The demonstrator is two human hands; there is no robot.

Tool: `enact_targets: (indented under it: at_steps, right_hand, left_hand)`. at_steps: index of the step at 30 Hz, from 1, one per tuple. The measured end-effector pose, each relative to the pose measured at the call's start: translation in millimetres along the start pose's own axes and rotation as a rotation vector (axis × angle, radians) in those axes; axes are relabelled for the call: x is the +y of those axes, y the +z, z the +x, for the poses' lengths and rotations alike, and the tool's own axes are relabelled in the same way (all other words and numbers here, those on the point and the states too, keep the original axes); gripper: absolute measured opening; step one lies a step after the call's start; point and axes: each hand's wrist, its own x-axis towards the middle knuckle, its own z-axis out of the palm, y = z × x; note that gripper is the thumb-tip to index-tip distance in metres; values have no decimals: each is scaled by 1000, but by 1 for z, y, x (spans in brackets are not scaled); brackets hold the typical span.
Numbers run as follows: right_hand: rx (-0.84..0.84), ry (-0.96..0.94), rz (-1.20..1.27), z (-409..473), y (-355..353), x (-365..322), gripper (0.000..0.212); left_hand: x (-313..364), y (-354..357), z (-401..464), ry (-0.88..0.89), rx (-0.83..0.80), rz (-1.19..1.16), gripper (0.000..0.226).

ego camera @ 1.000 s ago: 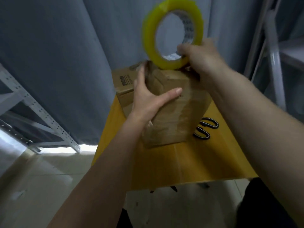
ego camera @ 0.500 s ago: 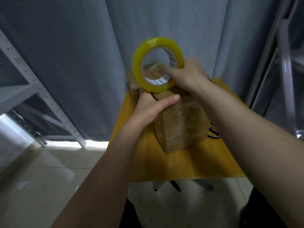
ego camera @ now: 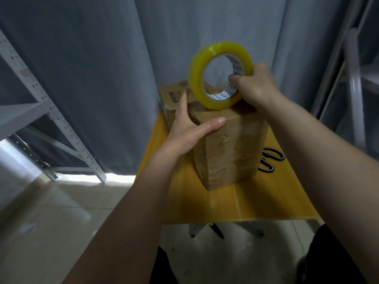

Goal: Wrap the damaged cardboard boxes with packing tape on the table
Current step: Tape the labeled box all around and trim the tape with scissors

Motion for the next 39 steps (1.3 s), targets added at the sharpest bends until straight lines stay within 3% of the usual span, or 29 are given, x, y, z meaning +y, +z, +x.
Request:
enact_targets:
  at_steps: [19,23,27,32,36,39]
  right_hand:
    - [116,-14,-55,11,-16,9,35]
    - [115,-1,-38,8,-18,13,36]
    - [59,53,43,1,-14,20,40]
    - [32,38,70,1,-11,18,40]
    - [48,31,18,4,-11,21,41]
    - [56,-7,-49,8,-13,23,43]
  left_hand:
    - [-1,-6,-1,19,-43,-28,112]
    - [3,-12,6,-48,-141,69,106]
    - [9,-22,11,-115,-243,168,117]
    - [41,-7,29,-81,-249,609,144]
    - [51,10,37,-77,-249,830,125]
    - [47,9,39,-85,-273,834,127]
